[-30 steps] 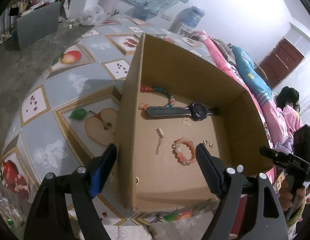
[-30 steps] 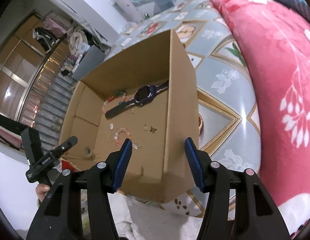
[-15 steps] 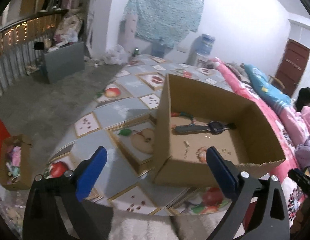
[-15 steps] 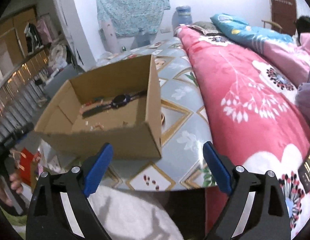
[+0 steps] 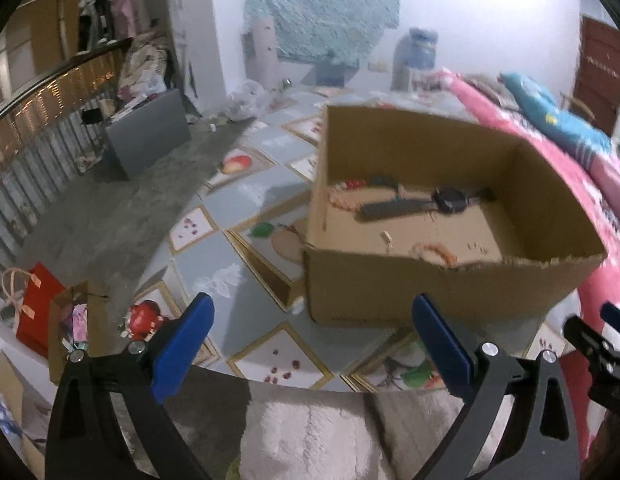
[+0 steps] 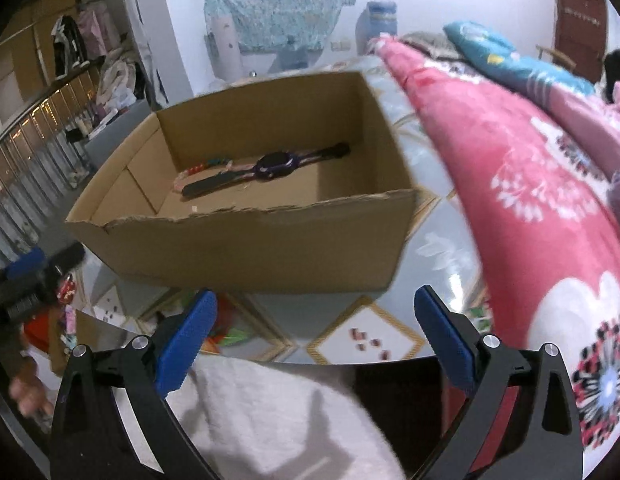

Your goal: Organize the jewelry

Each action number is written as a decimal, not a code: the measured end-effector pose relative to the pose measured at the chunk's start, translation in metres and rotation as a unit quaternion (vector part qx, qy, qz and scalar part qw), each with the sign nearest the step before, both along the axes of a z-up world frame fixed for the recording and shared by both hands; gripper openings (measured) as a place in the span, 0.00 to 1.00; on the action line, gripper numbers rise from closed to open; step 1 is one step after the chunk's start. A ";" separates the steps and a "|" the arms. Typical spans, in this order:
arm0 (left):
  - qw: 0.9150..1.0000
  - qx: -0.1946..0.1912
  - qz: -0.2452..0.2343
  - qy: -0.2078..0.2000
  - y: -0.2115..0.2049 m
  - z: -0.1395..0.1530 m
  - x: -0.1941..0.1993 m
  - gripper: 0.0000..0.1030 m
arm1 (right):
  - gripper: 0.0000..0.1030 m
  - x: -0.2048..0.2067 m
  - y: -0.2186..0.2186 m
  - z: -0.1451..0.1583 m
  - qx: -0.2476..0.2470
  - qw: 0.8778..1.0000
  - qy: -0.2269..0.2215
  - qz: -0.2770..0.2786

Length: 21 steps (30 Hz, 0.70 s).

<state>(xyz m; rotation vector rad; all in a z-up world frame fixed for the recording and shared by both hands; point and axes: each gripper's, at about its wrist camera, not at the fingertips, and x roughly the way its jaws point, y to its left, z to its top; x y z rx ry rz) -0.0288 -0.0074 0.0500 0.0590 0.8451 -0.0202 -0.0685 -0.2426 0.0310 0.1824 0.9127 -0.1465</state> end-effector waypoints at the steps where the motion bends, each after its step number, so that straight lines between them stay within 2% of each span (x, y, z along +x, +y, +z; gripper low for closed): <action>1: 1.000 0.002 0.000 0.008 -0.004 -0.004 0.002 0.94 | 0.92 0.003 0.003 -0.001 0.002 1.000 0.006 0.000; 5: 0.999 -0.006 -0.003 0.038 -0.012 -0.011 0.010 0.94 | 0.92 0.012 0.013 0.000 0.010 1.000 0.017 0.005; 10: 0.999 0.002 -0.015 0.047 -0.025 -0.013 0.013 0.95 | 0.92 0.016 0.018 0.002 0.005 1.000 0.022 0.004; 21: 0.997 -0.008 -0.031 0.074 -0.043 -0.025 0.020 0.94 | 0.92 0.020 0.009 -0.005 -0.007 0.999 0.040 -0.009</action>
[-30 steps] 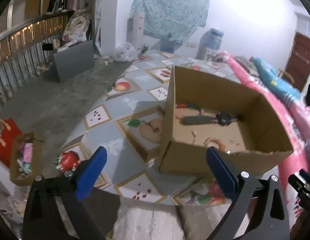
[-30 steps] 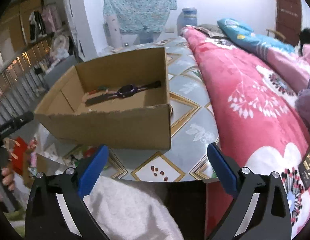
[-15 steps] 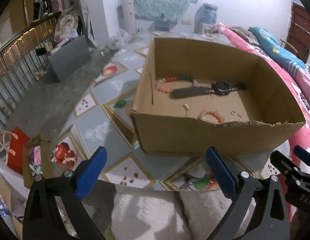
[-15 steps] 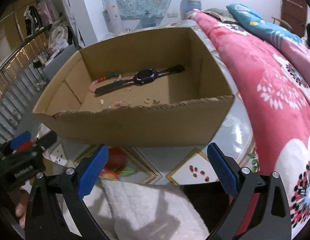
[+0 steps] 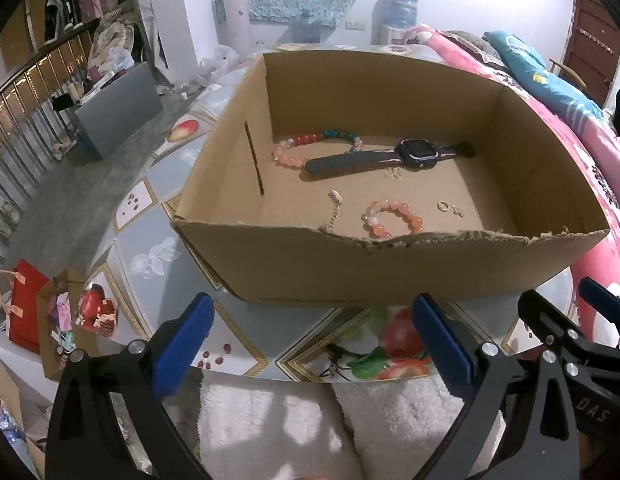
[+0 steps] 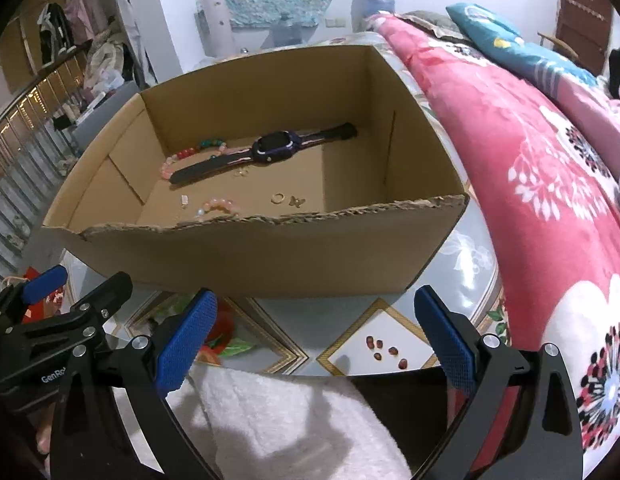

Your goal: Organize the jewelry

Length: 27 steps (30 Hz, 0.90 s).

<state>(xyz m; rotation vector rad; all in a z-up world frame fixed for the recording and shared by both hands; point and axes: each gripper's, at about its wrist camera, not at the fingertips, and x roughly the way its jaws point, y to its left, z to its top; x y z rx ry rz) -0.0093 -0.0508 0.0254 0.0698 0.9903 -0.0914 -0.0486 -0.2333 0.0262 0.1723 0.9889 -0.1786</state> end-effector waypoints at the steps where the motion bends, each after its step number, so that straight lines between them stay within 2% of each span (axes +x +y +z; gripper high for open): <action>1: 1.000 -0.001 0.000 0.001 0.000 0.000 0.000 0.94 | 0.92 0.000 -0.001 0.000 0.001 1.000 0.001 -0.001; 27: 1.000 -0.004 0.008 0.002 0.001 0.000 0.006 0.94 | 0.92 0.009 0.002 0.005 -0.019 1.000 0.004 0.005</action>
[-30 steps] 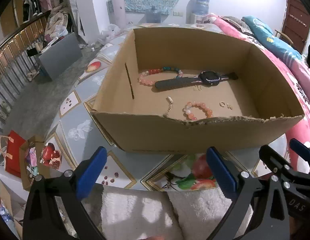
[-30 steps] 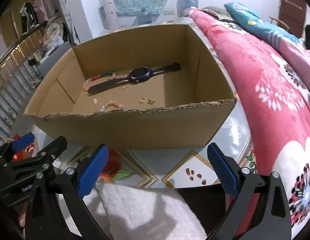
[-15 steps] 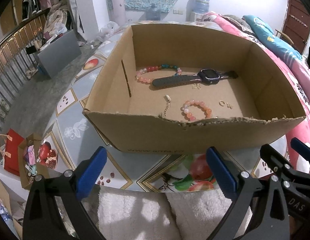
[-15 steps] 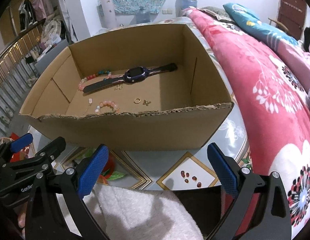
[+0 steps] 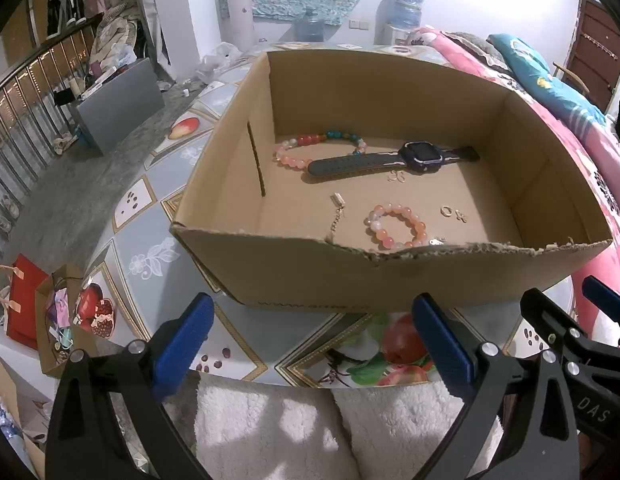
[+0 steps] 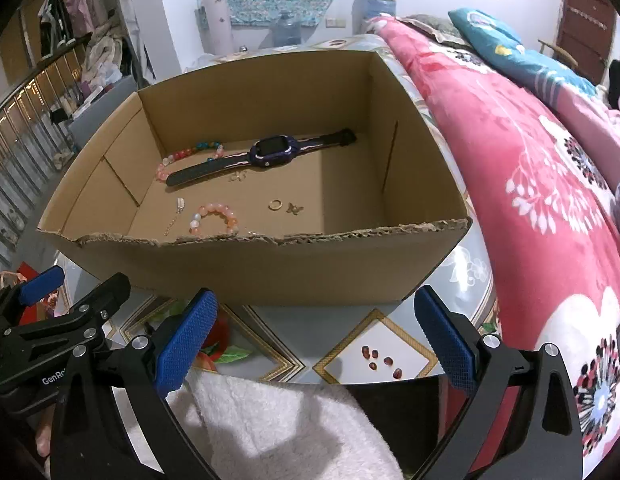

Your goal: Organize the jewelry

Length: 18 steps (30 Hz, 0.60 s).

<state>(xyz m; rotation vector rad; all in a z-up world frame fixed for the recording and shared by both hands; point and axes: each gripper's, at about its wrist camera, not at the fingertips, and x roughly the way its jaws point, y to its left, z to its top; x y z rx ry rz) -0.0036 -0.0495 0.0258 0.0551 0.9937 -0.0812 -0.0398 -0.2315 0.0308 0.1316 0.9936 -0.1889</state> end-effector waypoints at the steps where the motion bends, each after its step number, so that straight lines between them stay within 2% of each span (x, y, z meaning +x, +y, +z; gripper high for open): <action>1: 1.000 0.000 0.000 0.000 0.000 0.000 0.000 0.94 | 0.92 0.000 0.000 0.000 0.000 1.000 0.000 0.000; 18: 1.000 0.000 0.000 0.001 0.000 0.000 0.000 0.94 | 0.92 -0.001 -0.001 0.001 0.000 1.000 0.001 -0.001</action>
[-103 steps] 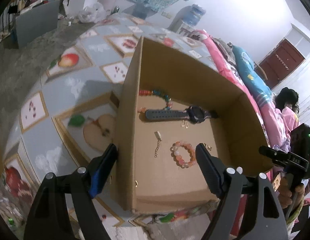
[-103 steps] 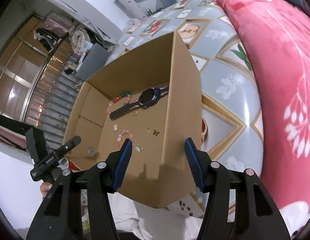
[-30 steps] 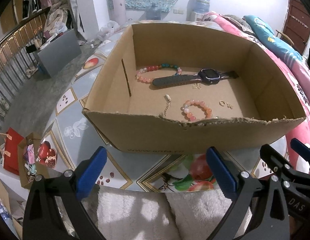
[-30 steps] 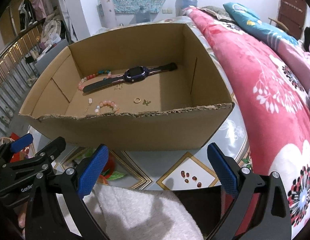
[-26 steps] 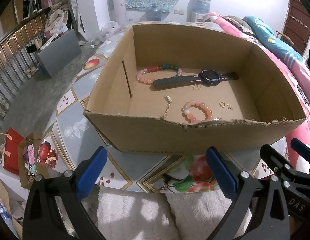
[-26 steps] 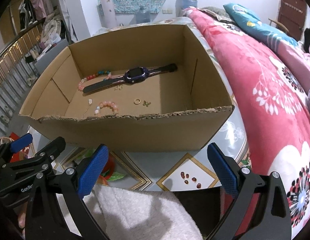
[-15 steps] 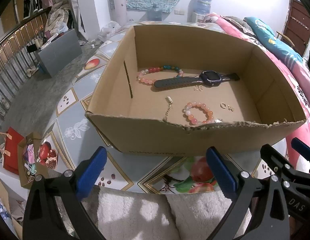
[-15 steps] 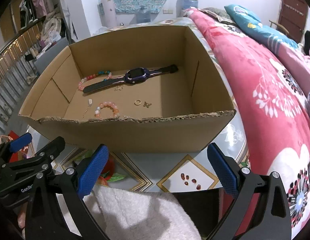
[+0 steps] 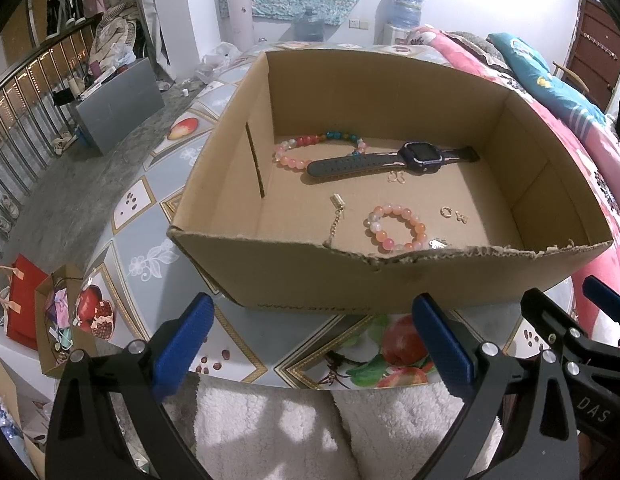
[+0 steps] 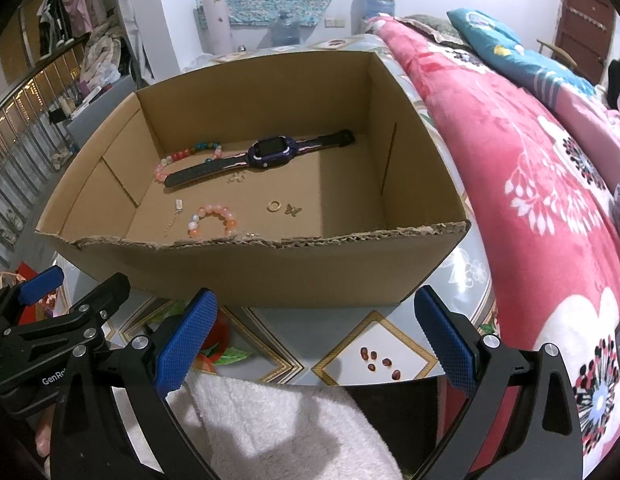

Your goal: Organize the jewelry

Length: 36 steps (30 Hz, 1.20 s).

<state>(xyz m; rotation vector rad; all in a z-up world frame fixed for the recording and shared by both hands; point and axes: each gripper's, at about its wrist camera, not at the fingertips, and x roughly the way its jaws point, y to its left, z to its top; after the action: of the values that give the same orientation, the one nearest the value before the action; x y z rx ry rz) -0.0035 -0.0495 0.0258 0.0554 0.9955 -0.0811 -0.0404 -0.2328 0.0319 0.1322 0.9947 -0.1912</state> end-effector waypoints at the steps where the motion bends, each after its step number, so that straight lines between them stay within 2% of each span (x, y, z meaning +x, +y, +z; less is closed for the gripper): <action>1: 1.000 0.000 0.000 0.000 0.000 0.000 0.000 0.94 | 0.92 0.000 0.000 0.000 0.000 1.000 0.001 0.000; 36: 1.000 0.001 0.001 0.003 0.003 -0.001 0.000 0.94 | 0.92 0.001 -0.002 -0.002 0.002 1.000 0.003 -0.002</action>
<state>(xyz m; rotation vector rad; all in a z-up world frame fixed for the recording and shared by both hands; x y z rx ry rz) -0.0030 -0.0461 0.0251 0.0565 1.0020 -0.0790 -0.0393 -0.2344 0.0301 0.1379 1.0002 -0.1942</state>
